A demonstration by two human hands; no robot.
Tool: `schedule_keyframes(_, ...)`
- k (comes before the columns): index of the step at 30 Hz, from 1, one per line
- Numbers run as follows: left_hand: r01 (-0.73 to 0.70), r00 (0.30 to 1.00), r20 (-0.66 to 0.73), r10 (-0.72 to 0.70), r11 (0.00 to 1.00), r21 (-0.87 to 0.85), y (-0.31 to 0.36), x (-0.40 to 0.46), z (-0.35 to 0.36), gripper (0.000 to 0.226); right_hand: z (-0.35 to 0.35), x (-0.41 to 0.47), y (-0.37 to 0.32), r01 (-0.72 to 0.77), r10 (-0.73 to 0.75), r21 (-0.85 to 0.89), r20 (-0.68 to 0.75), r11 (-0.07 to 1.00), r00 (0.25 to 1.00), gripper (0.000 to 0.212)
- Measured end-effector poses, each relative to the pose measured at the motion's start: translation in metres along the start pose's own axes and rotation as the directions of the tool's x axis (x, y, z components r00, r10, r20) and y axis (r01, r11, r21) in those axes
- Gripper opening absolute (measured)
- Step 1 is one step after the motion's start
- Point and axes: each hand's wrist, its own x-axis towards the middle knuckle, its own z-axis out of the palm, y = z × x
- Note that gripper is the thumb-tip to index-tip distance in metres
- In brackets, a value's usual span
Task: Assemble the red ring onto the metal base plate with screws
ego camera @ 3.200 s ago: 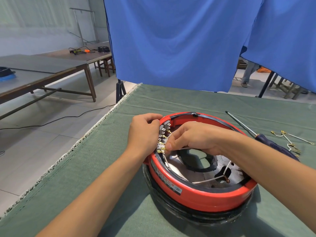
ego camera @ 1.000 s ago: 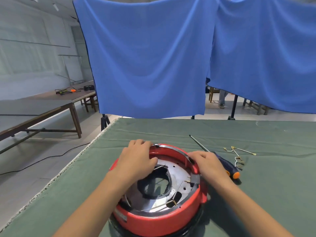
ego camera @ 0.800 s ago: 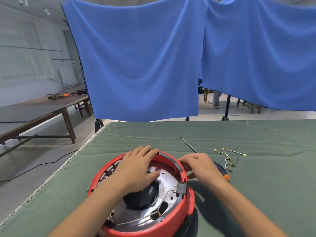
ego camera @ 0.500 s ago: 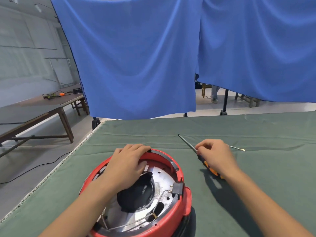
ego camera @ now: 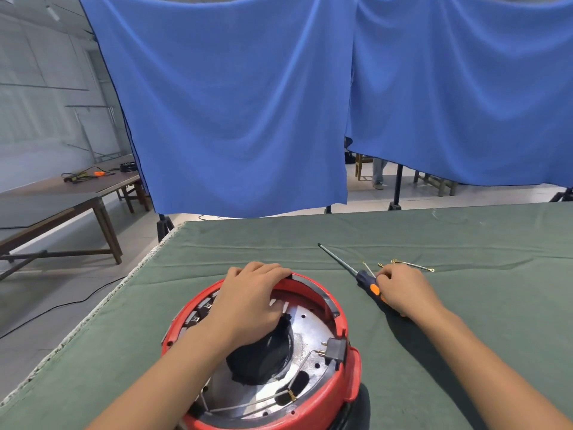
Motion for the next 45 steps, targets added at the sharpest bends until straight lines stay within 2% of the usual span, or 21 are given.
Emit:
schedule_keyframes(4, -0.021, 1.0, -0.008, 0.021, 0.998, -0.053, 0.004, 0.004, 0.001, 0.051, 0.001, 0.0, 0.001, 0.015, -0.008, 0.109, -0.066, 0.994, 0.998, 0.019)
schedule_keyframes(6, -0.008, 1.0, -0.001, 0.008, 0.994, -0.107, 0.002, 0.004, 0.0, 0.052, 0.004, 0.003, 0.005, 0.029, -0.019, 0.084, -0.122, 0.996, 0.992, 0.022)
schedule_keyframes(9, 0.04, 0.999, 0.009, -0.039, 0.968, -0.248, -0.003, 0.001, -0.003, 0.051, 0.004, 0.007, 0.011, -0.007, 0.007, -0.005, -0.035, 1.0, 0.999, 0.02)
schedule_keyframes(13, 0.107, 0.994, 0.024, -0.106, 0.917, -0.383, -0.006, -0.004, -0.005, 0.042, -0.006, 0.011, 0.017, -0.007, 0.005, 0.029, 0.082, 1.0, 0.997, 0.021)
schedule_keyframes(17, 0.132, 0.991, 0.035, -0.129, 0.9, -0.416, -0.007, -0.003, -0.005, 0.034, -0.003, 0.006, 0.015, 0.002, -0.004, 0.051, 0.041, 0.999, 0.999, 0.008)
schedule_keyframes(23, 0.124, 0.992, 0.046, -0.116, 0.896, -0.427, -0.007, -0.005, -0.007, 0.03, 0.006, 0.001, 0.005, -0.02, 0.017, -0.082, -0.038, 0.996, 0.999, 0.022)
schedule_keyframes(25, 0.121, 0.993, 0.048, -0.112, 0.9, -0.419, -0.007, -0.007, -0.007, 0.03, 0.002, 0.001, 0.003, -0.015, 0.015, -0.007, -0.023, 1.0, 1.0, 0.024)
schedule_keyframes(29, 0.116, 0.993, 0.043, -0.107, 0.908, -0.402, -0.006, -0.007, -0.008, 0.029, -0.011, -0.002, -0.007, 0.02, -0.012, 0.277, -0.028, 0.961, 1.0, 0.024)
schedule_keyframes(32, 0.115, 0.993, 0.033, -0.112, 0.908, -0.403, -0.005, -0.008, -0.009, 0.028, -0.021, -0.01, -0.021, 0.072, -0.06, 0.488, -0.04, 0.87, 0.997, 0.02)
schedule_keyframes(35, 0.127, 0.991, 0.023, -0.13, 0.901, -0.415, -0.004, -0.009, -0.011, 0.026, -0.029, -0.023, -0.041, 0.069, -0.121, 0.745, 0.016, 0.663, 0.992, 0.015)
schedule_keyframes(40, 0.122, 0.99, -0.01, -0.137, 0.908, -0.4, -0.001, -0.012, -0.014, 0.025, -0.031, -0.042, -0.065, 0.052, -0.172, 0.884, 0.033, 0.465, 0.985, 0.012)
schedule_keyframes(44, 0.086, 0.991, -0.04, -0.128, 0.837, -0.54, 0.007, -0.013, -0.018, 0.023, -0.033, -0.051, -0.075, -0.11, -0.224, 0.983, 0.142, 0.148, 0.964, 0.013)
schedule_keyframes(45, 0.078, 0.991, -0.039, -0.125, 0.806, -0.587, 0.009, -0.012, -0.019, 0.022, -0.032, -0.053, -0.078, -0.152, -0.237, 0.983, 0.172, 0.099, 0.956, 0.012)
